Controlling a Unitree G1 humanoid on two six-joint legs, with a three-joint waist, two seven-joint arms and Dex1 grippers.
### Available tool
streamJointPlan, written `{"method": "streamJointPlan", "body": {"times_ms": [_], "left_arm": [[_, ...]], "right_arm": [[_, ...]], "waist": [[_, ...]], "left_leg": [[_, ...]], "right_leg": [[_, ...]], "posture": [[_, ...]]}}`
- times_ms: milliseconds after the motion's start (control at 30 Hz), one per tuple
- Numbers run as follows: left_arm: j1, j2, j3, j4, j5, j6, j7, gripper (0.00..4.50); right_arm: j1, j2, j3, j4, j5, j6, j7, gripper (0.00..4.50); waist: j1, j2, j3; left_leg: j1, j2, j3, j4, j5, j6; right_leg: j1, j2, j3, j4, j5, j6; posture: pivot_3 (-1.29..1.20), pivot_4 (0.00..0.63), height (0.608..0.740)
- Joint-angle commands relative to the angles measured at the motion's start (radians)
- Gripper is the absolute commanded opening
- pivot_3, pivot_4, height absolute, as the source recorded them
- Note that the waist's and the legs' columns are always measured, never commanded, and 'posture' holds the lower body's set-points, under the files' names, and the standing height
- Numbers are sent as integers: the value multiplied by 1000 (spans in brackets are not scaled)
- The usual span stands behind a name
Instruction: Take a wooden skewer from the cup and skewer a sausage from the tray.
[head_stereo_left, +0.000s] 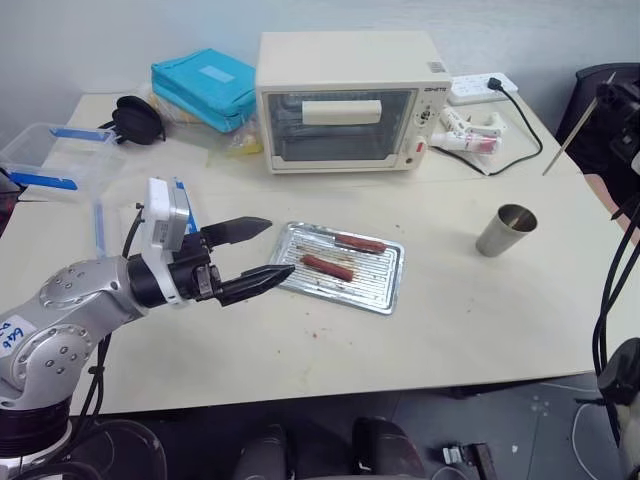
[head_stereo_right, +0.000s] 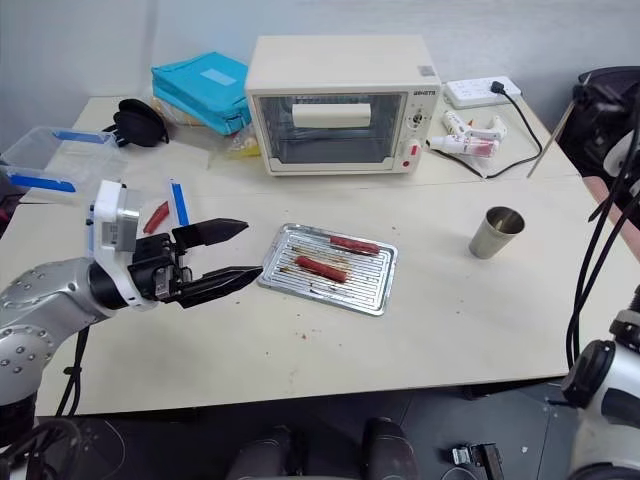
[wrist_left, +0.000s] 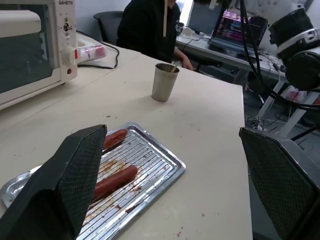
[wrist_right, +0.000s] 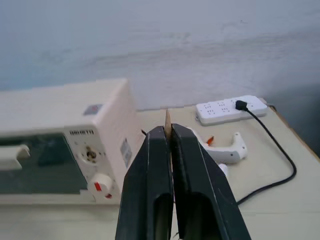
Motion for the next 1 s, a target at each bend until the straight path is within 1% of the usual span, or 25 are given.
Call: {"method": "streamJointPlan", "body": {"times_ms": [33, 100, 167, 233, 300, 333, 367, 433, 500, 633, 800, 1000], "left_arm": [[-48, -46, -19, 16, 48, -57, 15, 4500], [-74, -75, -33, 27, 82, -77, 36, 4500], [-97, -110, -60, 29, 152, -118, 65, 4500], [-106, -135, -82, 18, 192, -137, 82, 4500], [-96, -146, -92, 5, 221, -148, 87, 4500], [-93, -149, -96, 2, 232, -149, 88, 4500], [-76, -149, -93, -10, 228, -141, 92, 4500], [-42, -148, -87, -37, 212, -119, 102, 4500], [-3, -146, -87, -71, 206, -108, 111, 4500], [56, -165, -115, -98, 230, -98, 142, 4500], [81, -227, -193, -88, 299, -125, 171, 4500], [66, -285, -304, -28, 463, -188, 202, 4500]], "right_arm": [[-113, 128, -181, -61, 216, 223, -262, 11], [-147, 214, -256, -100, 309, 315, -396, 11], [-154, 380, -337, -175, 472, 385, -616, 11], [-133, 541, -379, -248, 665, 389, -847, 11], [-69, 646, -347, -323, 816, 371, -1013, 11], [-41, 670, -323, -348, 877, 356, -1072, 11], [16, 724, -278, -391, 959, 326, -1149, 11], [111, 788, -190, -445, 1092, 267, -1262, 11], [191, 813, -98, -477, 1189, 217, -1322, 11], [294, 817, 44, -504, 1291, 101, -1399, 11], [362, 829, 158, -511, 1340, -38, -1429, 11], [407, 823, 251, -545, 1361, -142, -1431, 11]], "waist": [[-1, 0, 0], [-3, 0, 0], [-2, 0, 0], [-4, 0, 0], [-9, 1, 0], [-8, 1, 0], [-5, 1, 0], [-3, 1, 0], [-10, 1, 0], [-25, 1, 0], [-26, 1, 0], [-25, 1, 0]], "left_leg": [[0, 0, 0, 0, 0, 0], [0, 0, 0, 0, 0, 0], [-1, 1, 0, 0, 0, 0], [-2, 2, 0, -1, 0, -1], [-4, 2, 0, -1, 0, -1], [-6, 2, -1, -1, 1, -1], [-8, 1, -3, 0, 1, -1], [-13, 0, -5, 1, 1, 0], [-13, -1, -5, 1, 1, 0], [-13, -2, -5, 1, 2, 1], [-11, -1, -4, 1, 3, 1], [-12, -1, -4, 0, 3, 1]], "right_leg": [[0, 0, 0, 0, 0, 0], [0, 0, 0, 2, 0, 0], [-1, 1, 0, 2, 0, 0], [-1, 1, -1, 1, 0, 0], [-3, 1, -1, 2, 0, 0], [-5, 1, -1, 2, 0, 0], [-6, 1, -3, 2, 0, 0], [-9, 1, -3, 2, 0, 0], [-9, 0, -3, 1, 0, 0], [-9, 0, -2, 1, 1, 2], [-8, 1, 0, 2, 1, 2], [-8, 0, 0, 1, 1, 2]], "posture": [[0, 150, 740], [0, 150, 740], [0, 150, 740], [0, 150, 740], [0, 150, 740], [0, 150, 740], [0, 150, 740], [0, 150, 740], [0, 150, 740], [0, 150, 740], [0, 150, 740], [0, 150, 740]]}}
